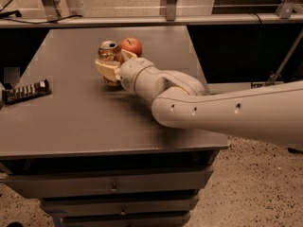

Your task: Place orange can upright

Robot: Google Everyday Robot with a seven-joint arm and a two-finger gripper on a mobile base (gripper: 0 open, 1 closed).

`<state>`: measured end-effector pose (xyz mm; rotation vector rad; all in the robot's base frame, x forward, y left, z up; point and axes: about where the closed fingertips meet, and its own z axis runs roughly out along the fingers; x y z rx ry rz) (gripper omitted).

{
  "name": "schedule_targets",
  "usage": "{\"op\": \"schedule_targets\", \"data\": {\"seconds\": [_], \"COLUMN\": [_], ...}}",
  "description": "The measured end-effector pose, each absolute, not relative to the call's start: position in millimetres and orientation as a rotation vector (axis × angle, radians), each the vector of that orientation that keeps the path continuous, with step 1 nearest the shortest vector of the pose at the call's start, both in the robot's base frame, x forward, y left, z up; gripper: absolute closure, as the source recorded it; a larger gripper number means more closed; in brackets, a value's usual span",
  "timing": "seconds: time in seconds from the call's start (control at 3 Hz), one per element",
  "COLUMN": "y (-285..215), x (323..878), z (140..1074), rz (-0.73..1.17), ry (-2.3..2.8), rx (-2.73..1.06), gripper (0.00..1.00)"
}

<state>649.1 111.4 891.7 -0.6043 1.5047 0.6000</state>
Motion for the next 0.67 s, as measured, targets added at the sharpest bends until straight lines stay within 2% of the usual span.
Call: {"op": "schedule_targets", "data": {"seconds": [0.67], "y": [108.0], "x": [646.7], "z": [888.0], "rz": [0.608], "ry": [1.504], "rx": [-0.603], "gripper": [0.13]}}
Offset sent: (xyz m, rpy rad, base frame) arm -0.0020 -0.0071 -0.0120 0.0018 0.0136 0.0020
